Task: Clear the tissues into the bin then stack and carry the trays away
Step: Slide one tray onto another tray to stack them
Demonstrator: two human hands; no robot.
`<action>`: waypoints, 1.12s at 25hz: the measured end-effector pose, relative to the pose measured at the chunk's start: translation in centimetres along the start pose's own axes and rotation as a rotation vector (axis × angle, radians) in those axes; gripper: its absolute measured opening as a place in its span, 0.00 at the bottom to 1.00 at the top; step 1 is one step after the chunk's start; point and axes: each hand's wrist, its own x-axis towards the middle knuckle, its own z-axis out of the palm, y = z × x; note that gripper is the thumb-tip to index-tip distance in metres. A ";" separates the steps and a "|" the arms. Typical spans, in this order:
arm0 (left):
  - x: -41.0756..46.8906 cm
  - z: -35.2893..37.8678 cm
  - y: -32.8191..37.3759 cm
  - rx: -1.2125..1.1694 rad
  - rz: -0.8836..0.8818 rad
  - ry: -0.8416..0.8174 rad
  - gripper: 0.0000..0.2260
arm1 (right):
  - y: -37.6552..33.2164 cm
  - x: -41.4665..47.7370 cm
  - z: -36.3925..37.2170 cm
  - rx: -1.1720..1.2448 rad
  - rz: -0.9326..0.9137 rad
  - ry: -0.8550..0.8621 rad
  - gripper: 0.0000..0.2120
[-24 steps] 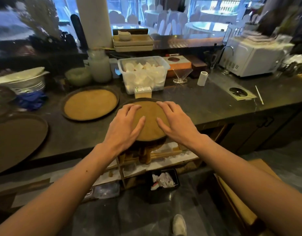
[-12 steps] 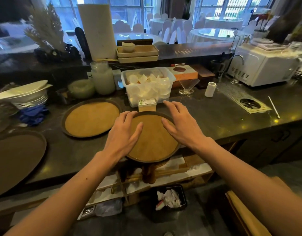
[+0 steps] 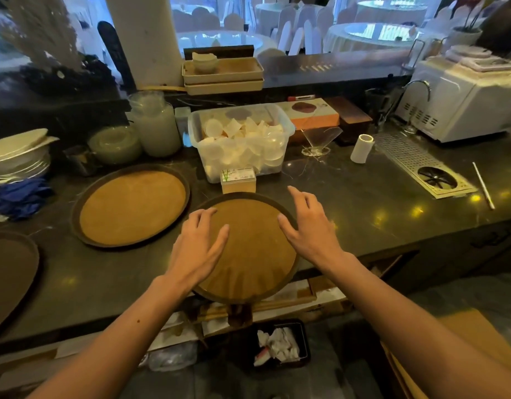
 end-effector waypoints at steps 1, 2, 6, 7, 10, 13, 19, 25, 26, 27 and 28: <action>0.3 0.5 -0.7 0.014 -0.017 -0.020 0.25 | 0.4 0.1 0.6 -0.002 0.033 -0.018 0.30; 0.7 1.1 -1.6 0.026 -0.035 -0.043 0.25 | 0.8 0.3 1.2 -0.001 0.067 -0.040 0.30; 2.5 2.1 -5.5 0.019 -0.079 -0.134 0.26 | 1.2 0.7 3.6 -0.039 0.203 -0.088 0.30; 2.9 2.1 -6.5 0.019 -0.081 -0.154 0.27 | 1.2 0.8 4.2 -0.063 0.240 -0.093 0.30; 4.0 2.1 -9.5 0.035 -0.108 -0.217 0.29 | 1.6 1.0 5.9 -0.111 0.377 -0.117 0.31; 4.5 2.5 -11.8 0.055 -0.163 -0.287 0.30 | 2.0 0.3 7.7 -0.113 0.494 -0.158 0.33; 6.0 3.3 -14.1 0.005 -0.301 -0.374 0.35 | 3.4 0.1 9.7 -0.129 0.668 -0.247 0.35; 6.7 4.6 -14.0 -0.036 -0.399 -0.431 0.39 | 5.2 0.2 10.1 -0.057 0.736 -0.311 0.37; 6.7 4.8 -13.8 -0.024 -0.406 -0.419 0.39 | 5.5 0.3 10.1 -0.037 0.738 -0.314 0.38; 6.8 5.1 -13.7 0.011 -0.409 -0.401 0.38 | 5.9 0.4 10.1 -0.019 0.741 -0.320 0.38; 6.9 5.2 -13.7 0.053 -0.412 -0.381 0.38 | 6.1 0.5 10.2 -0.006 0.742 -0.325 0.38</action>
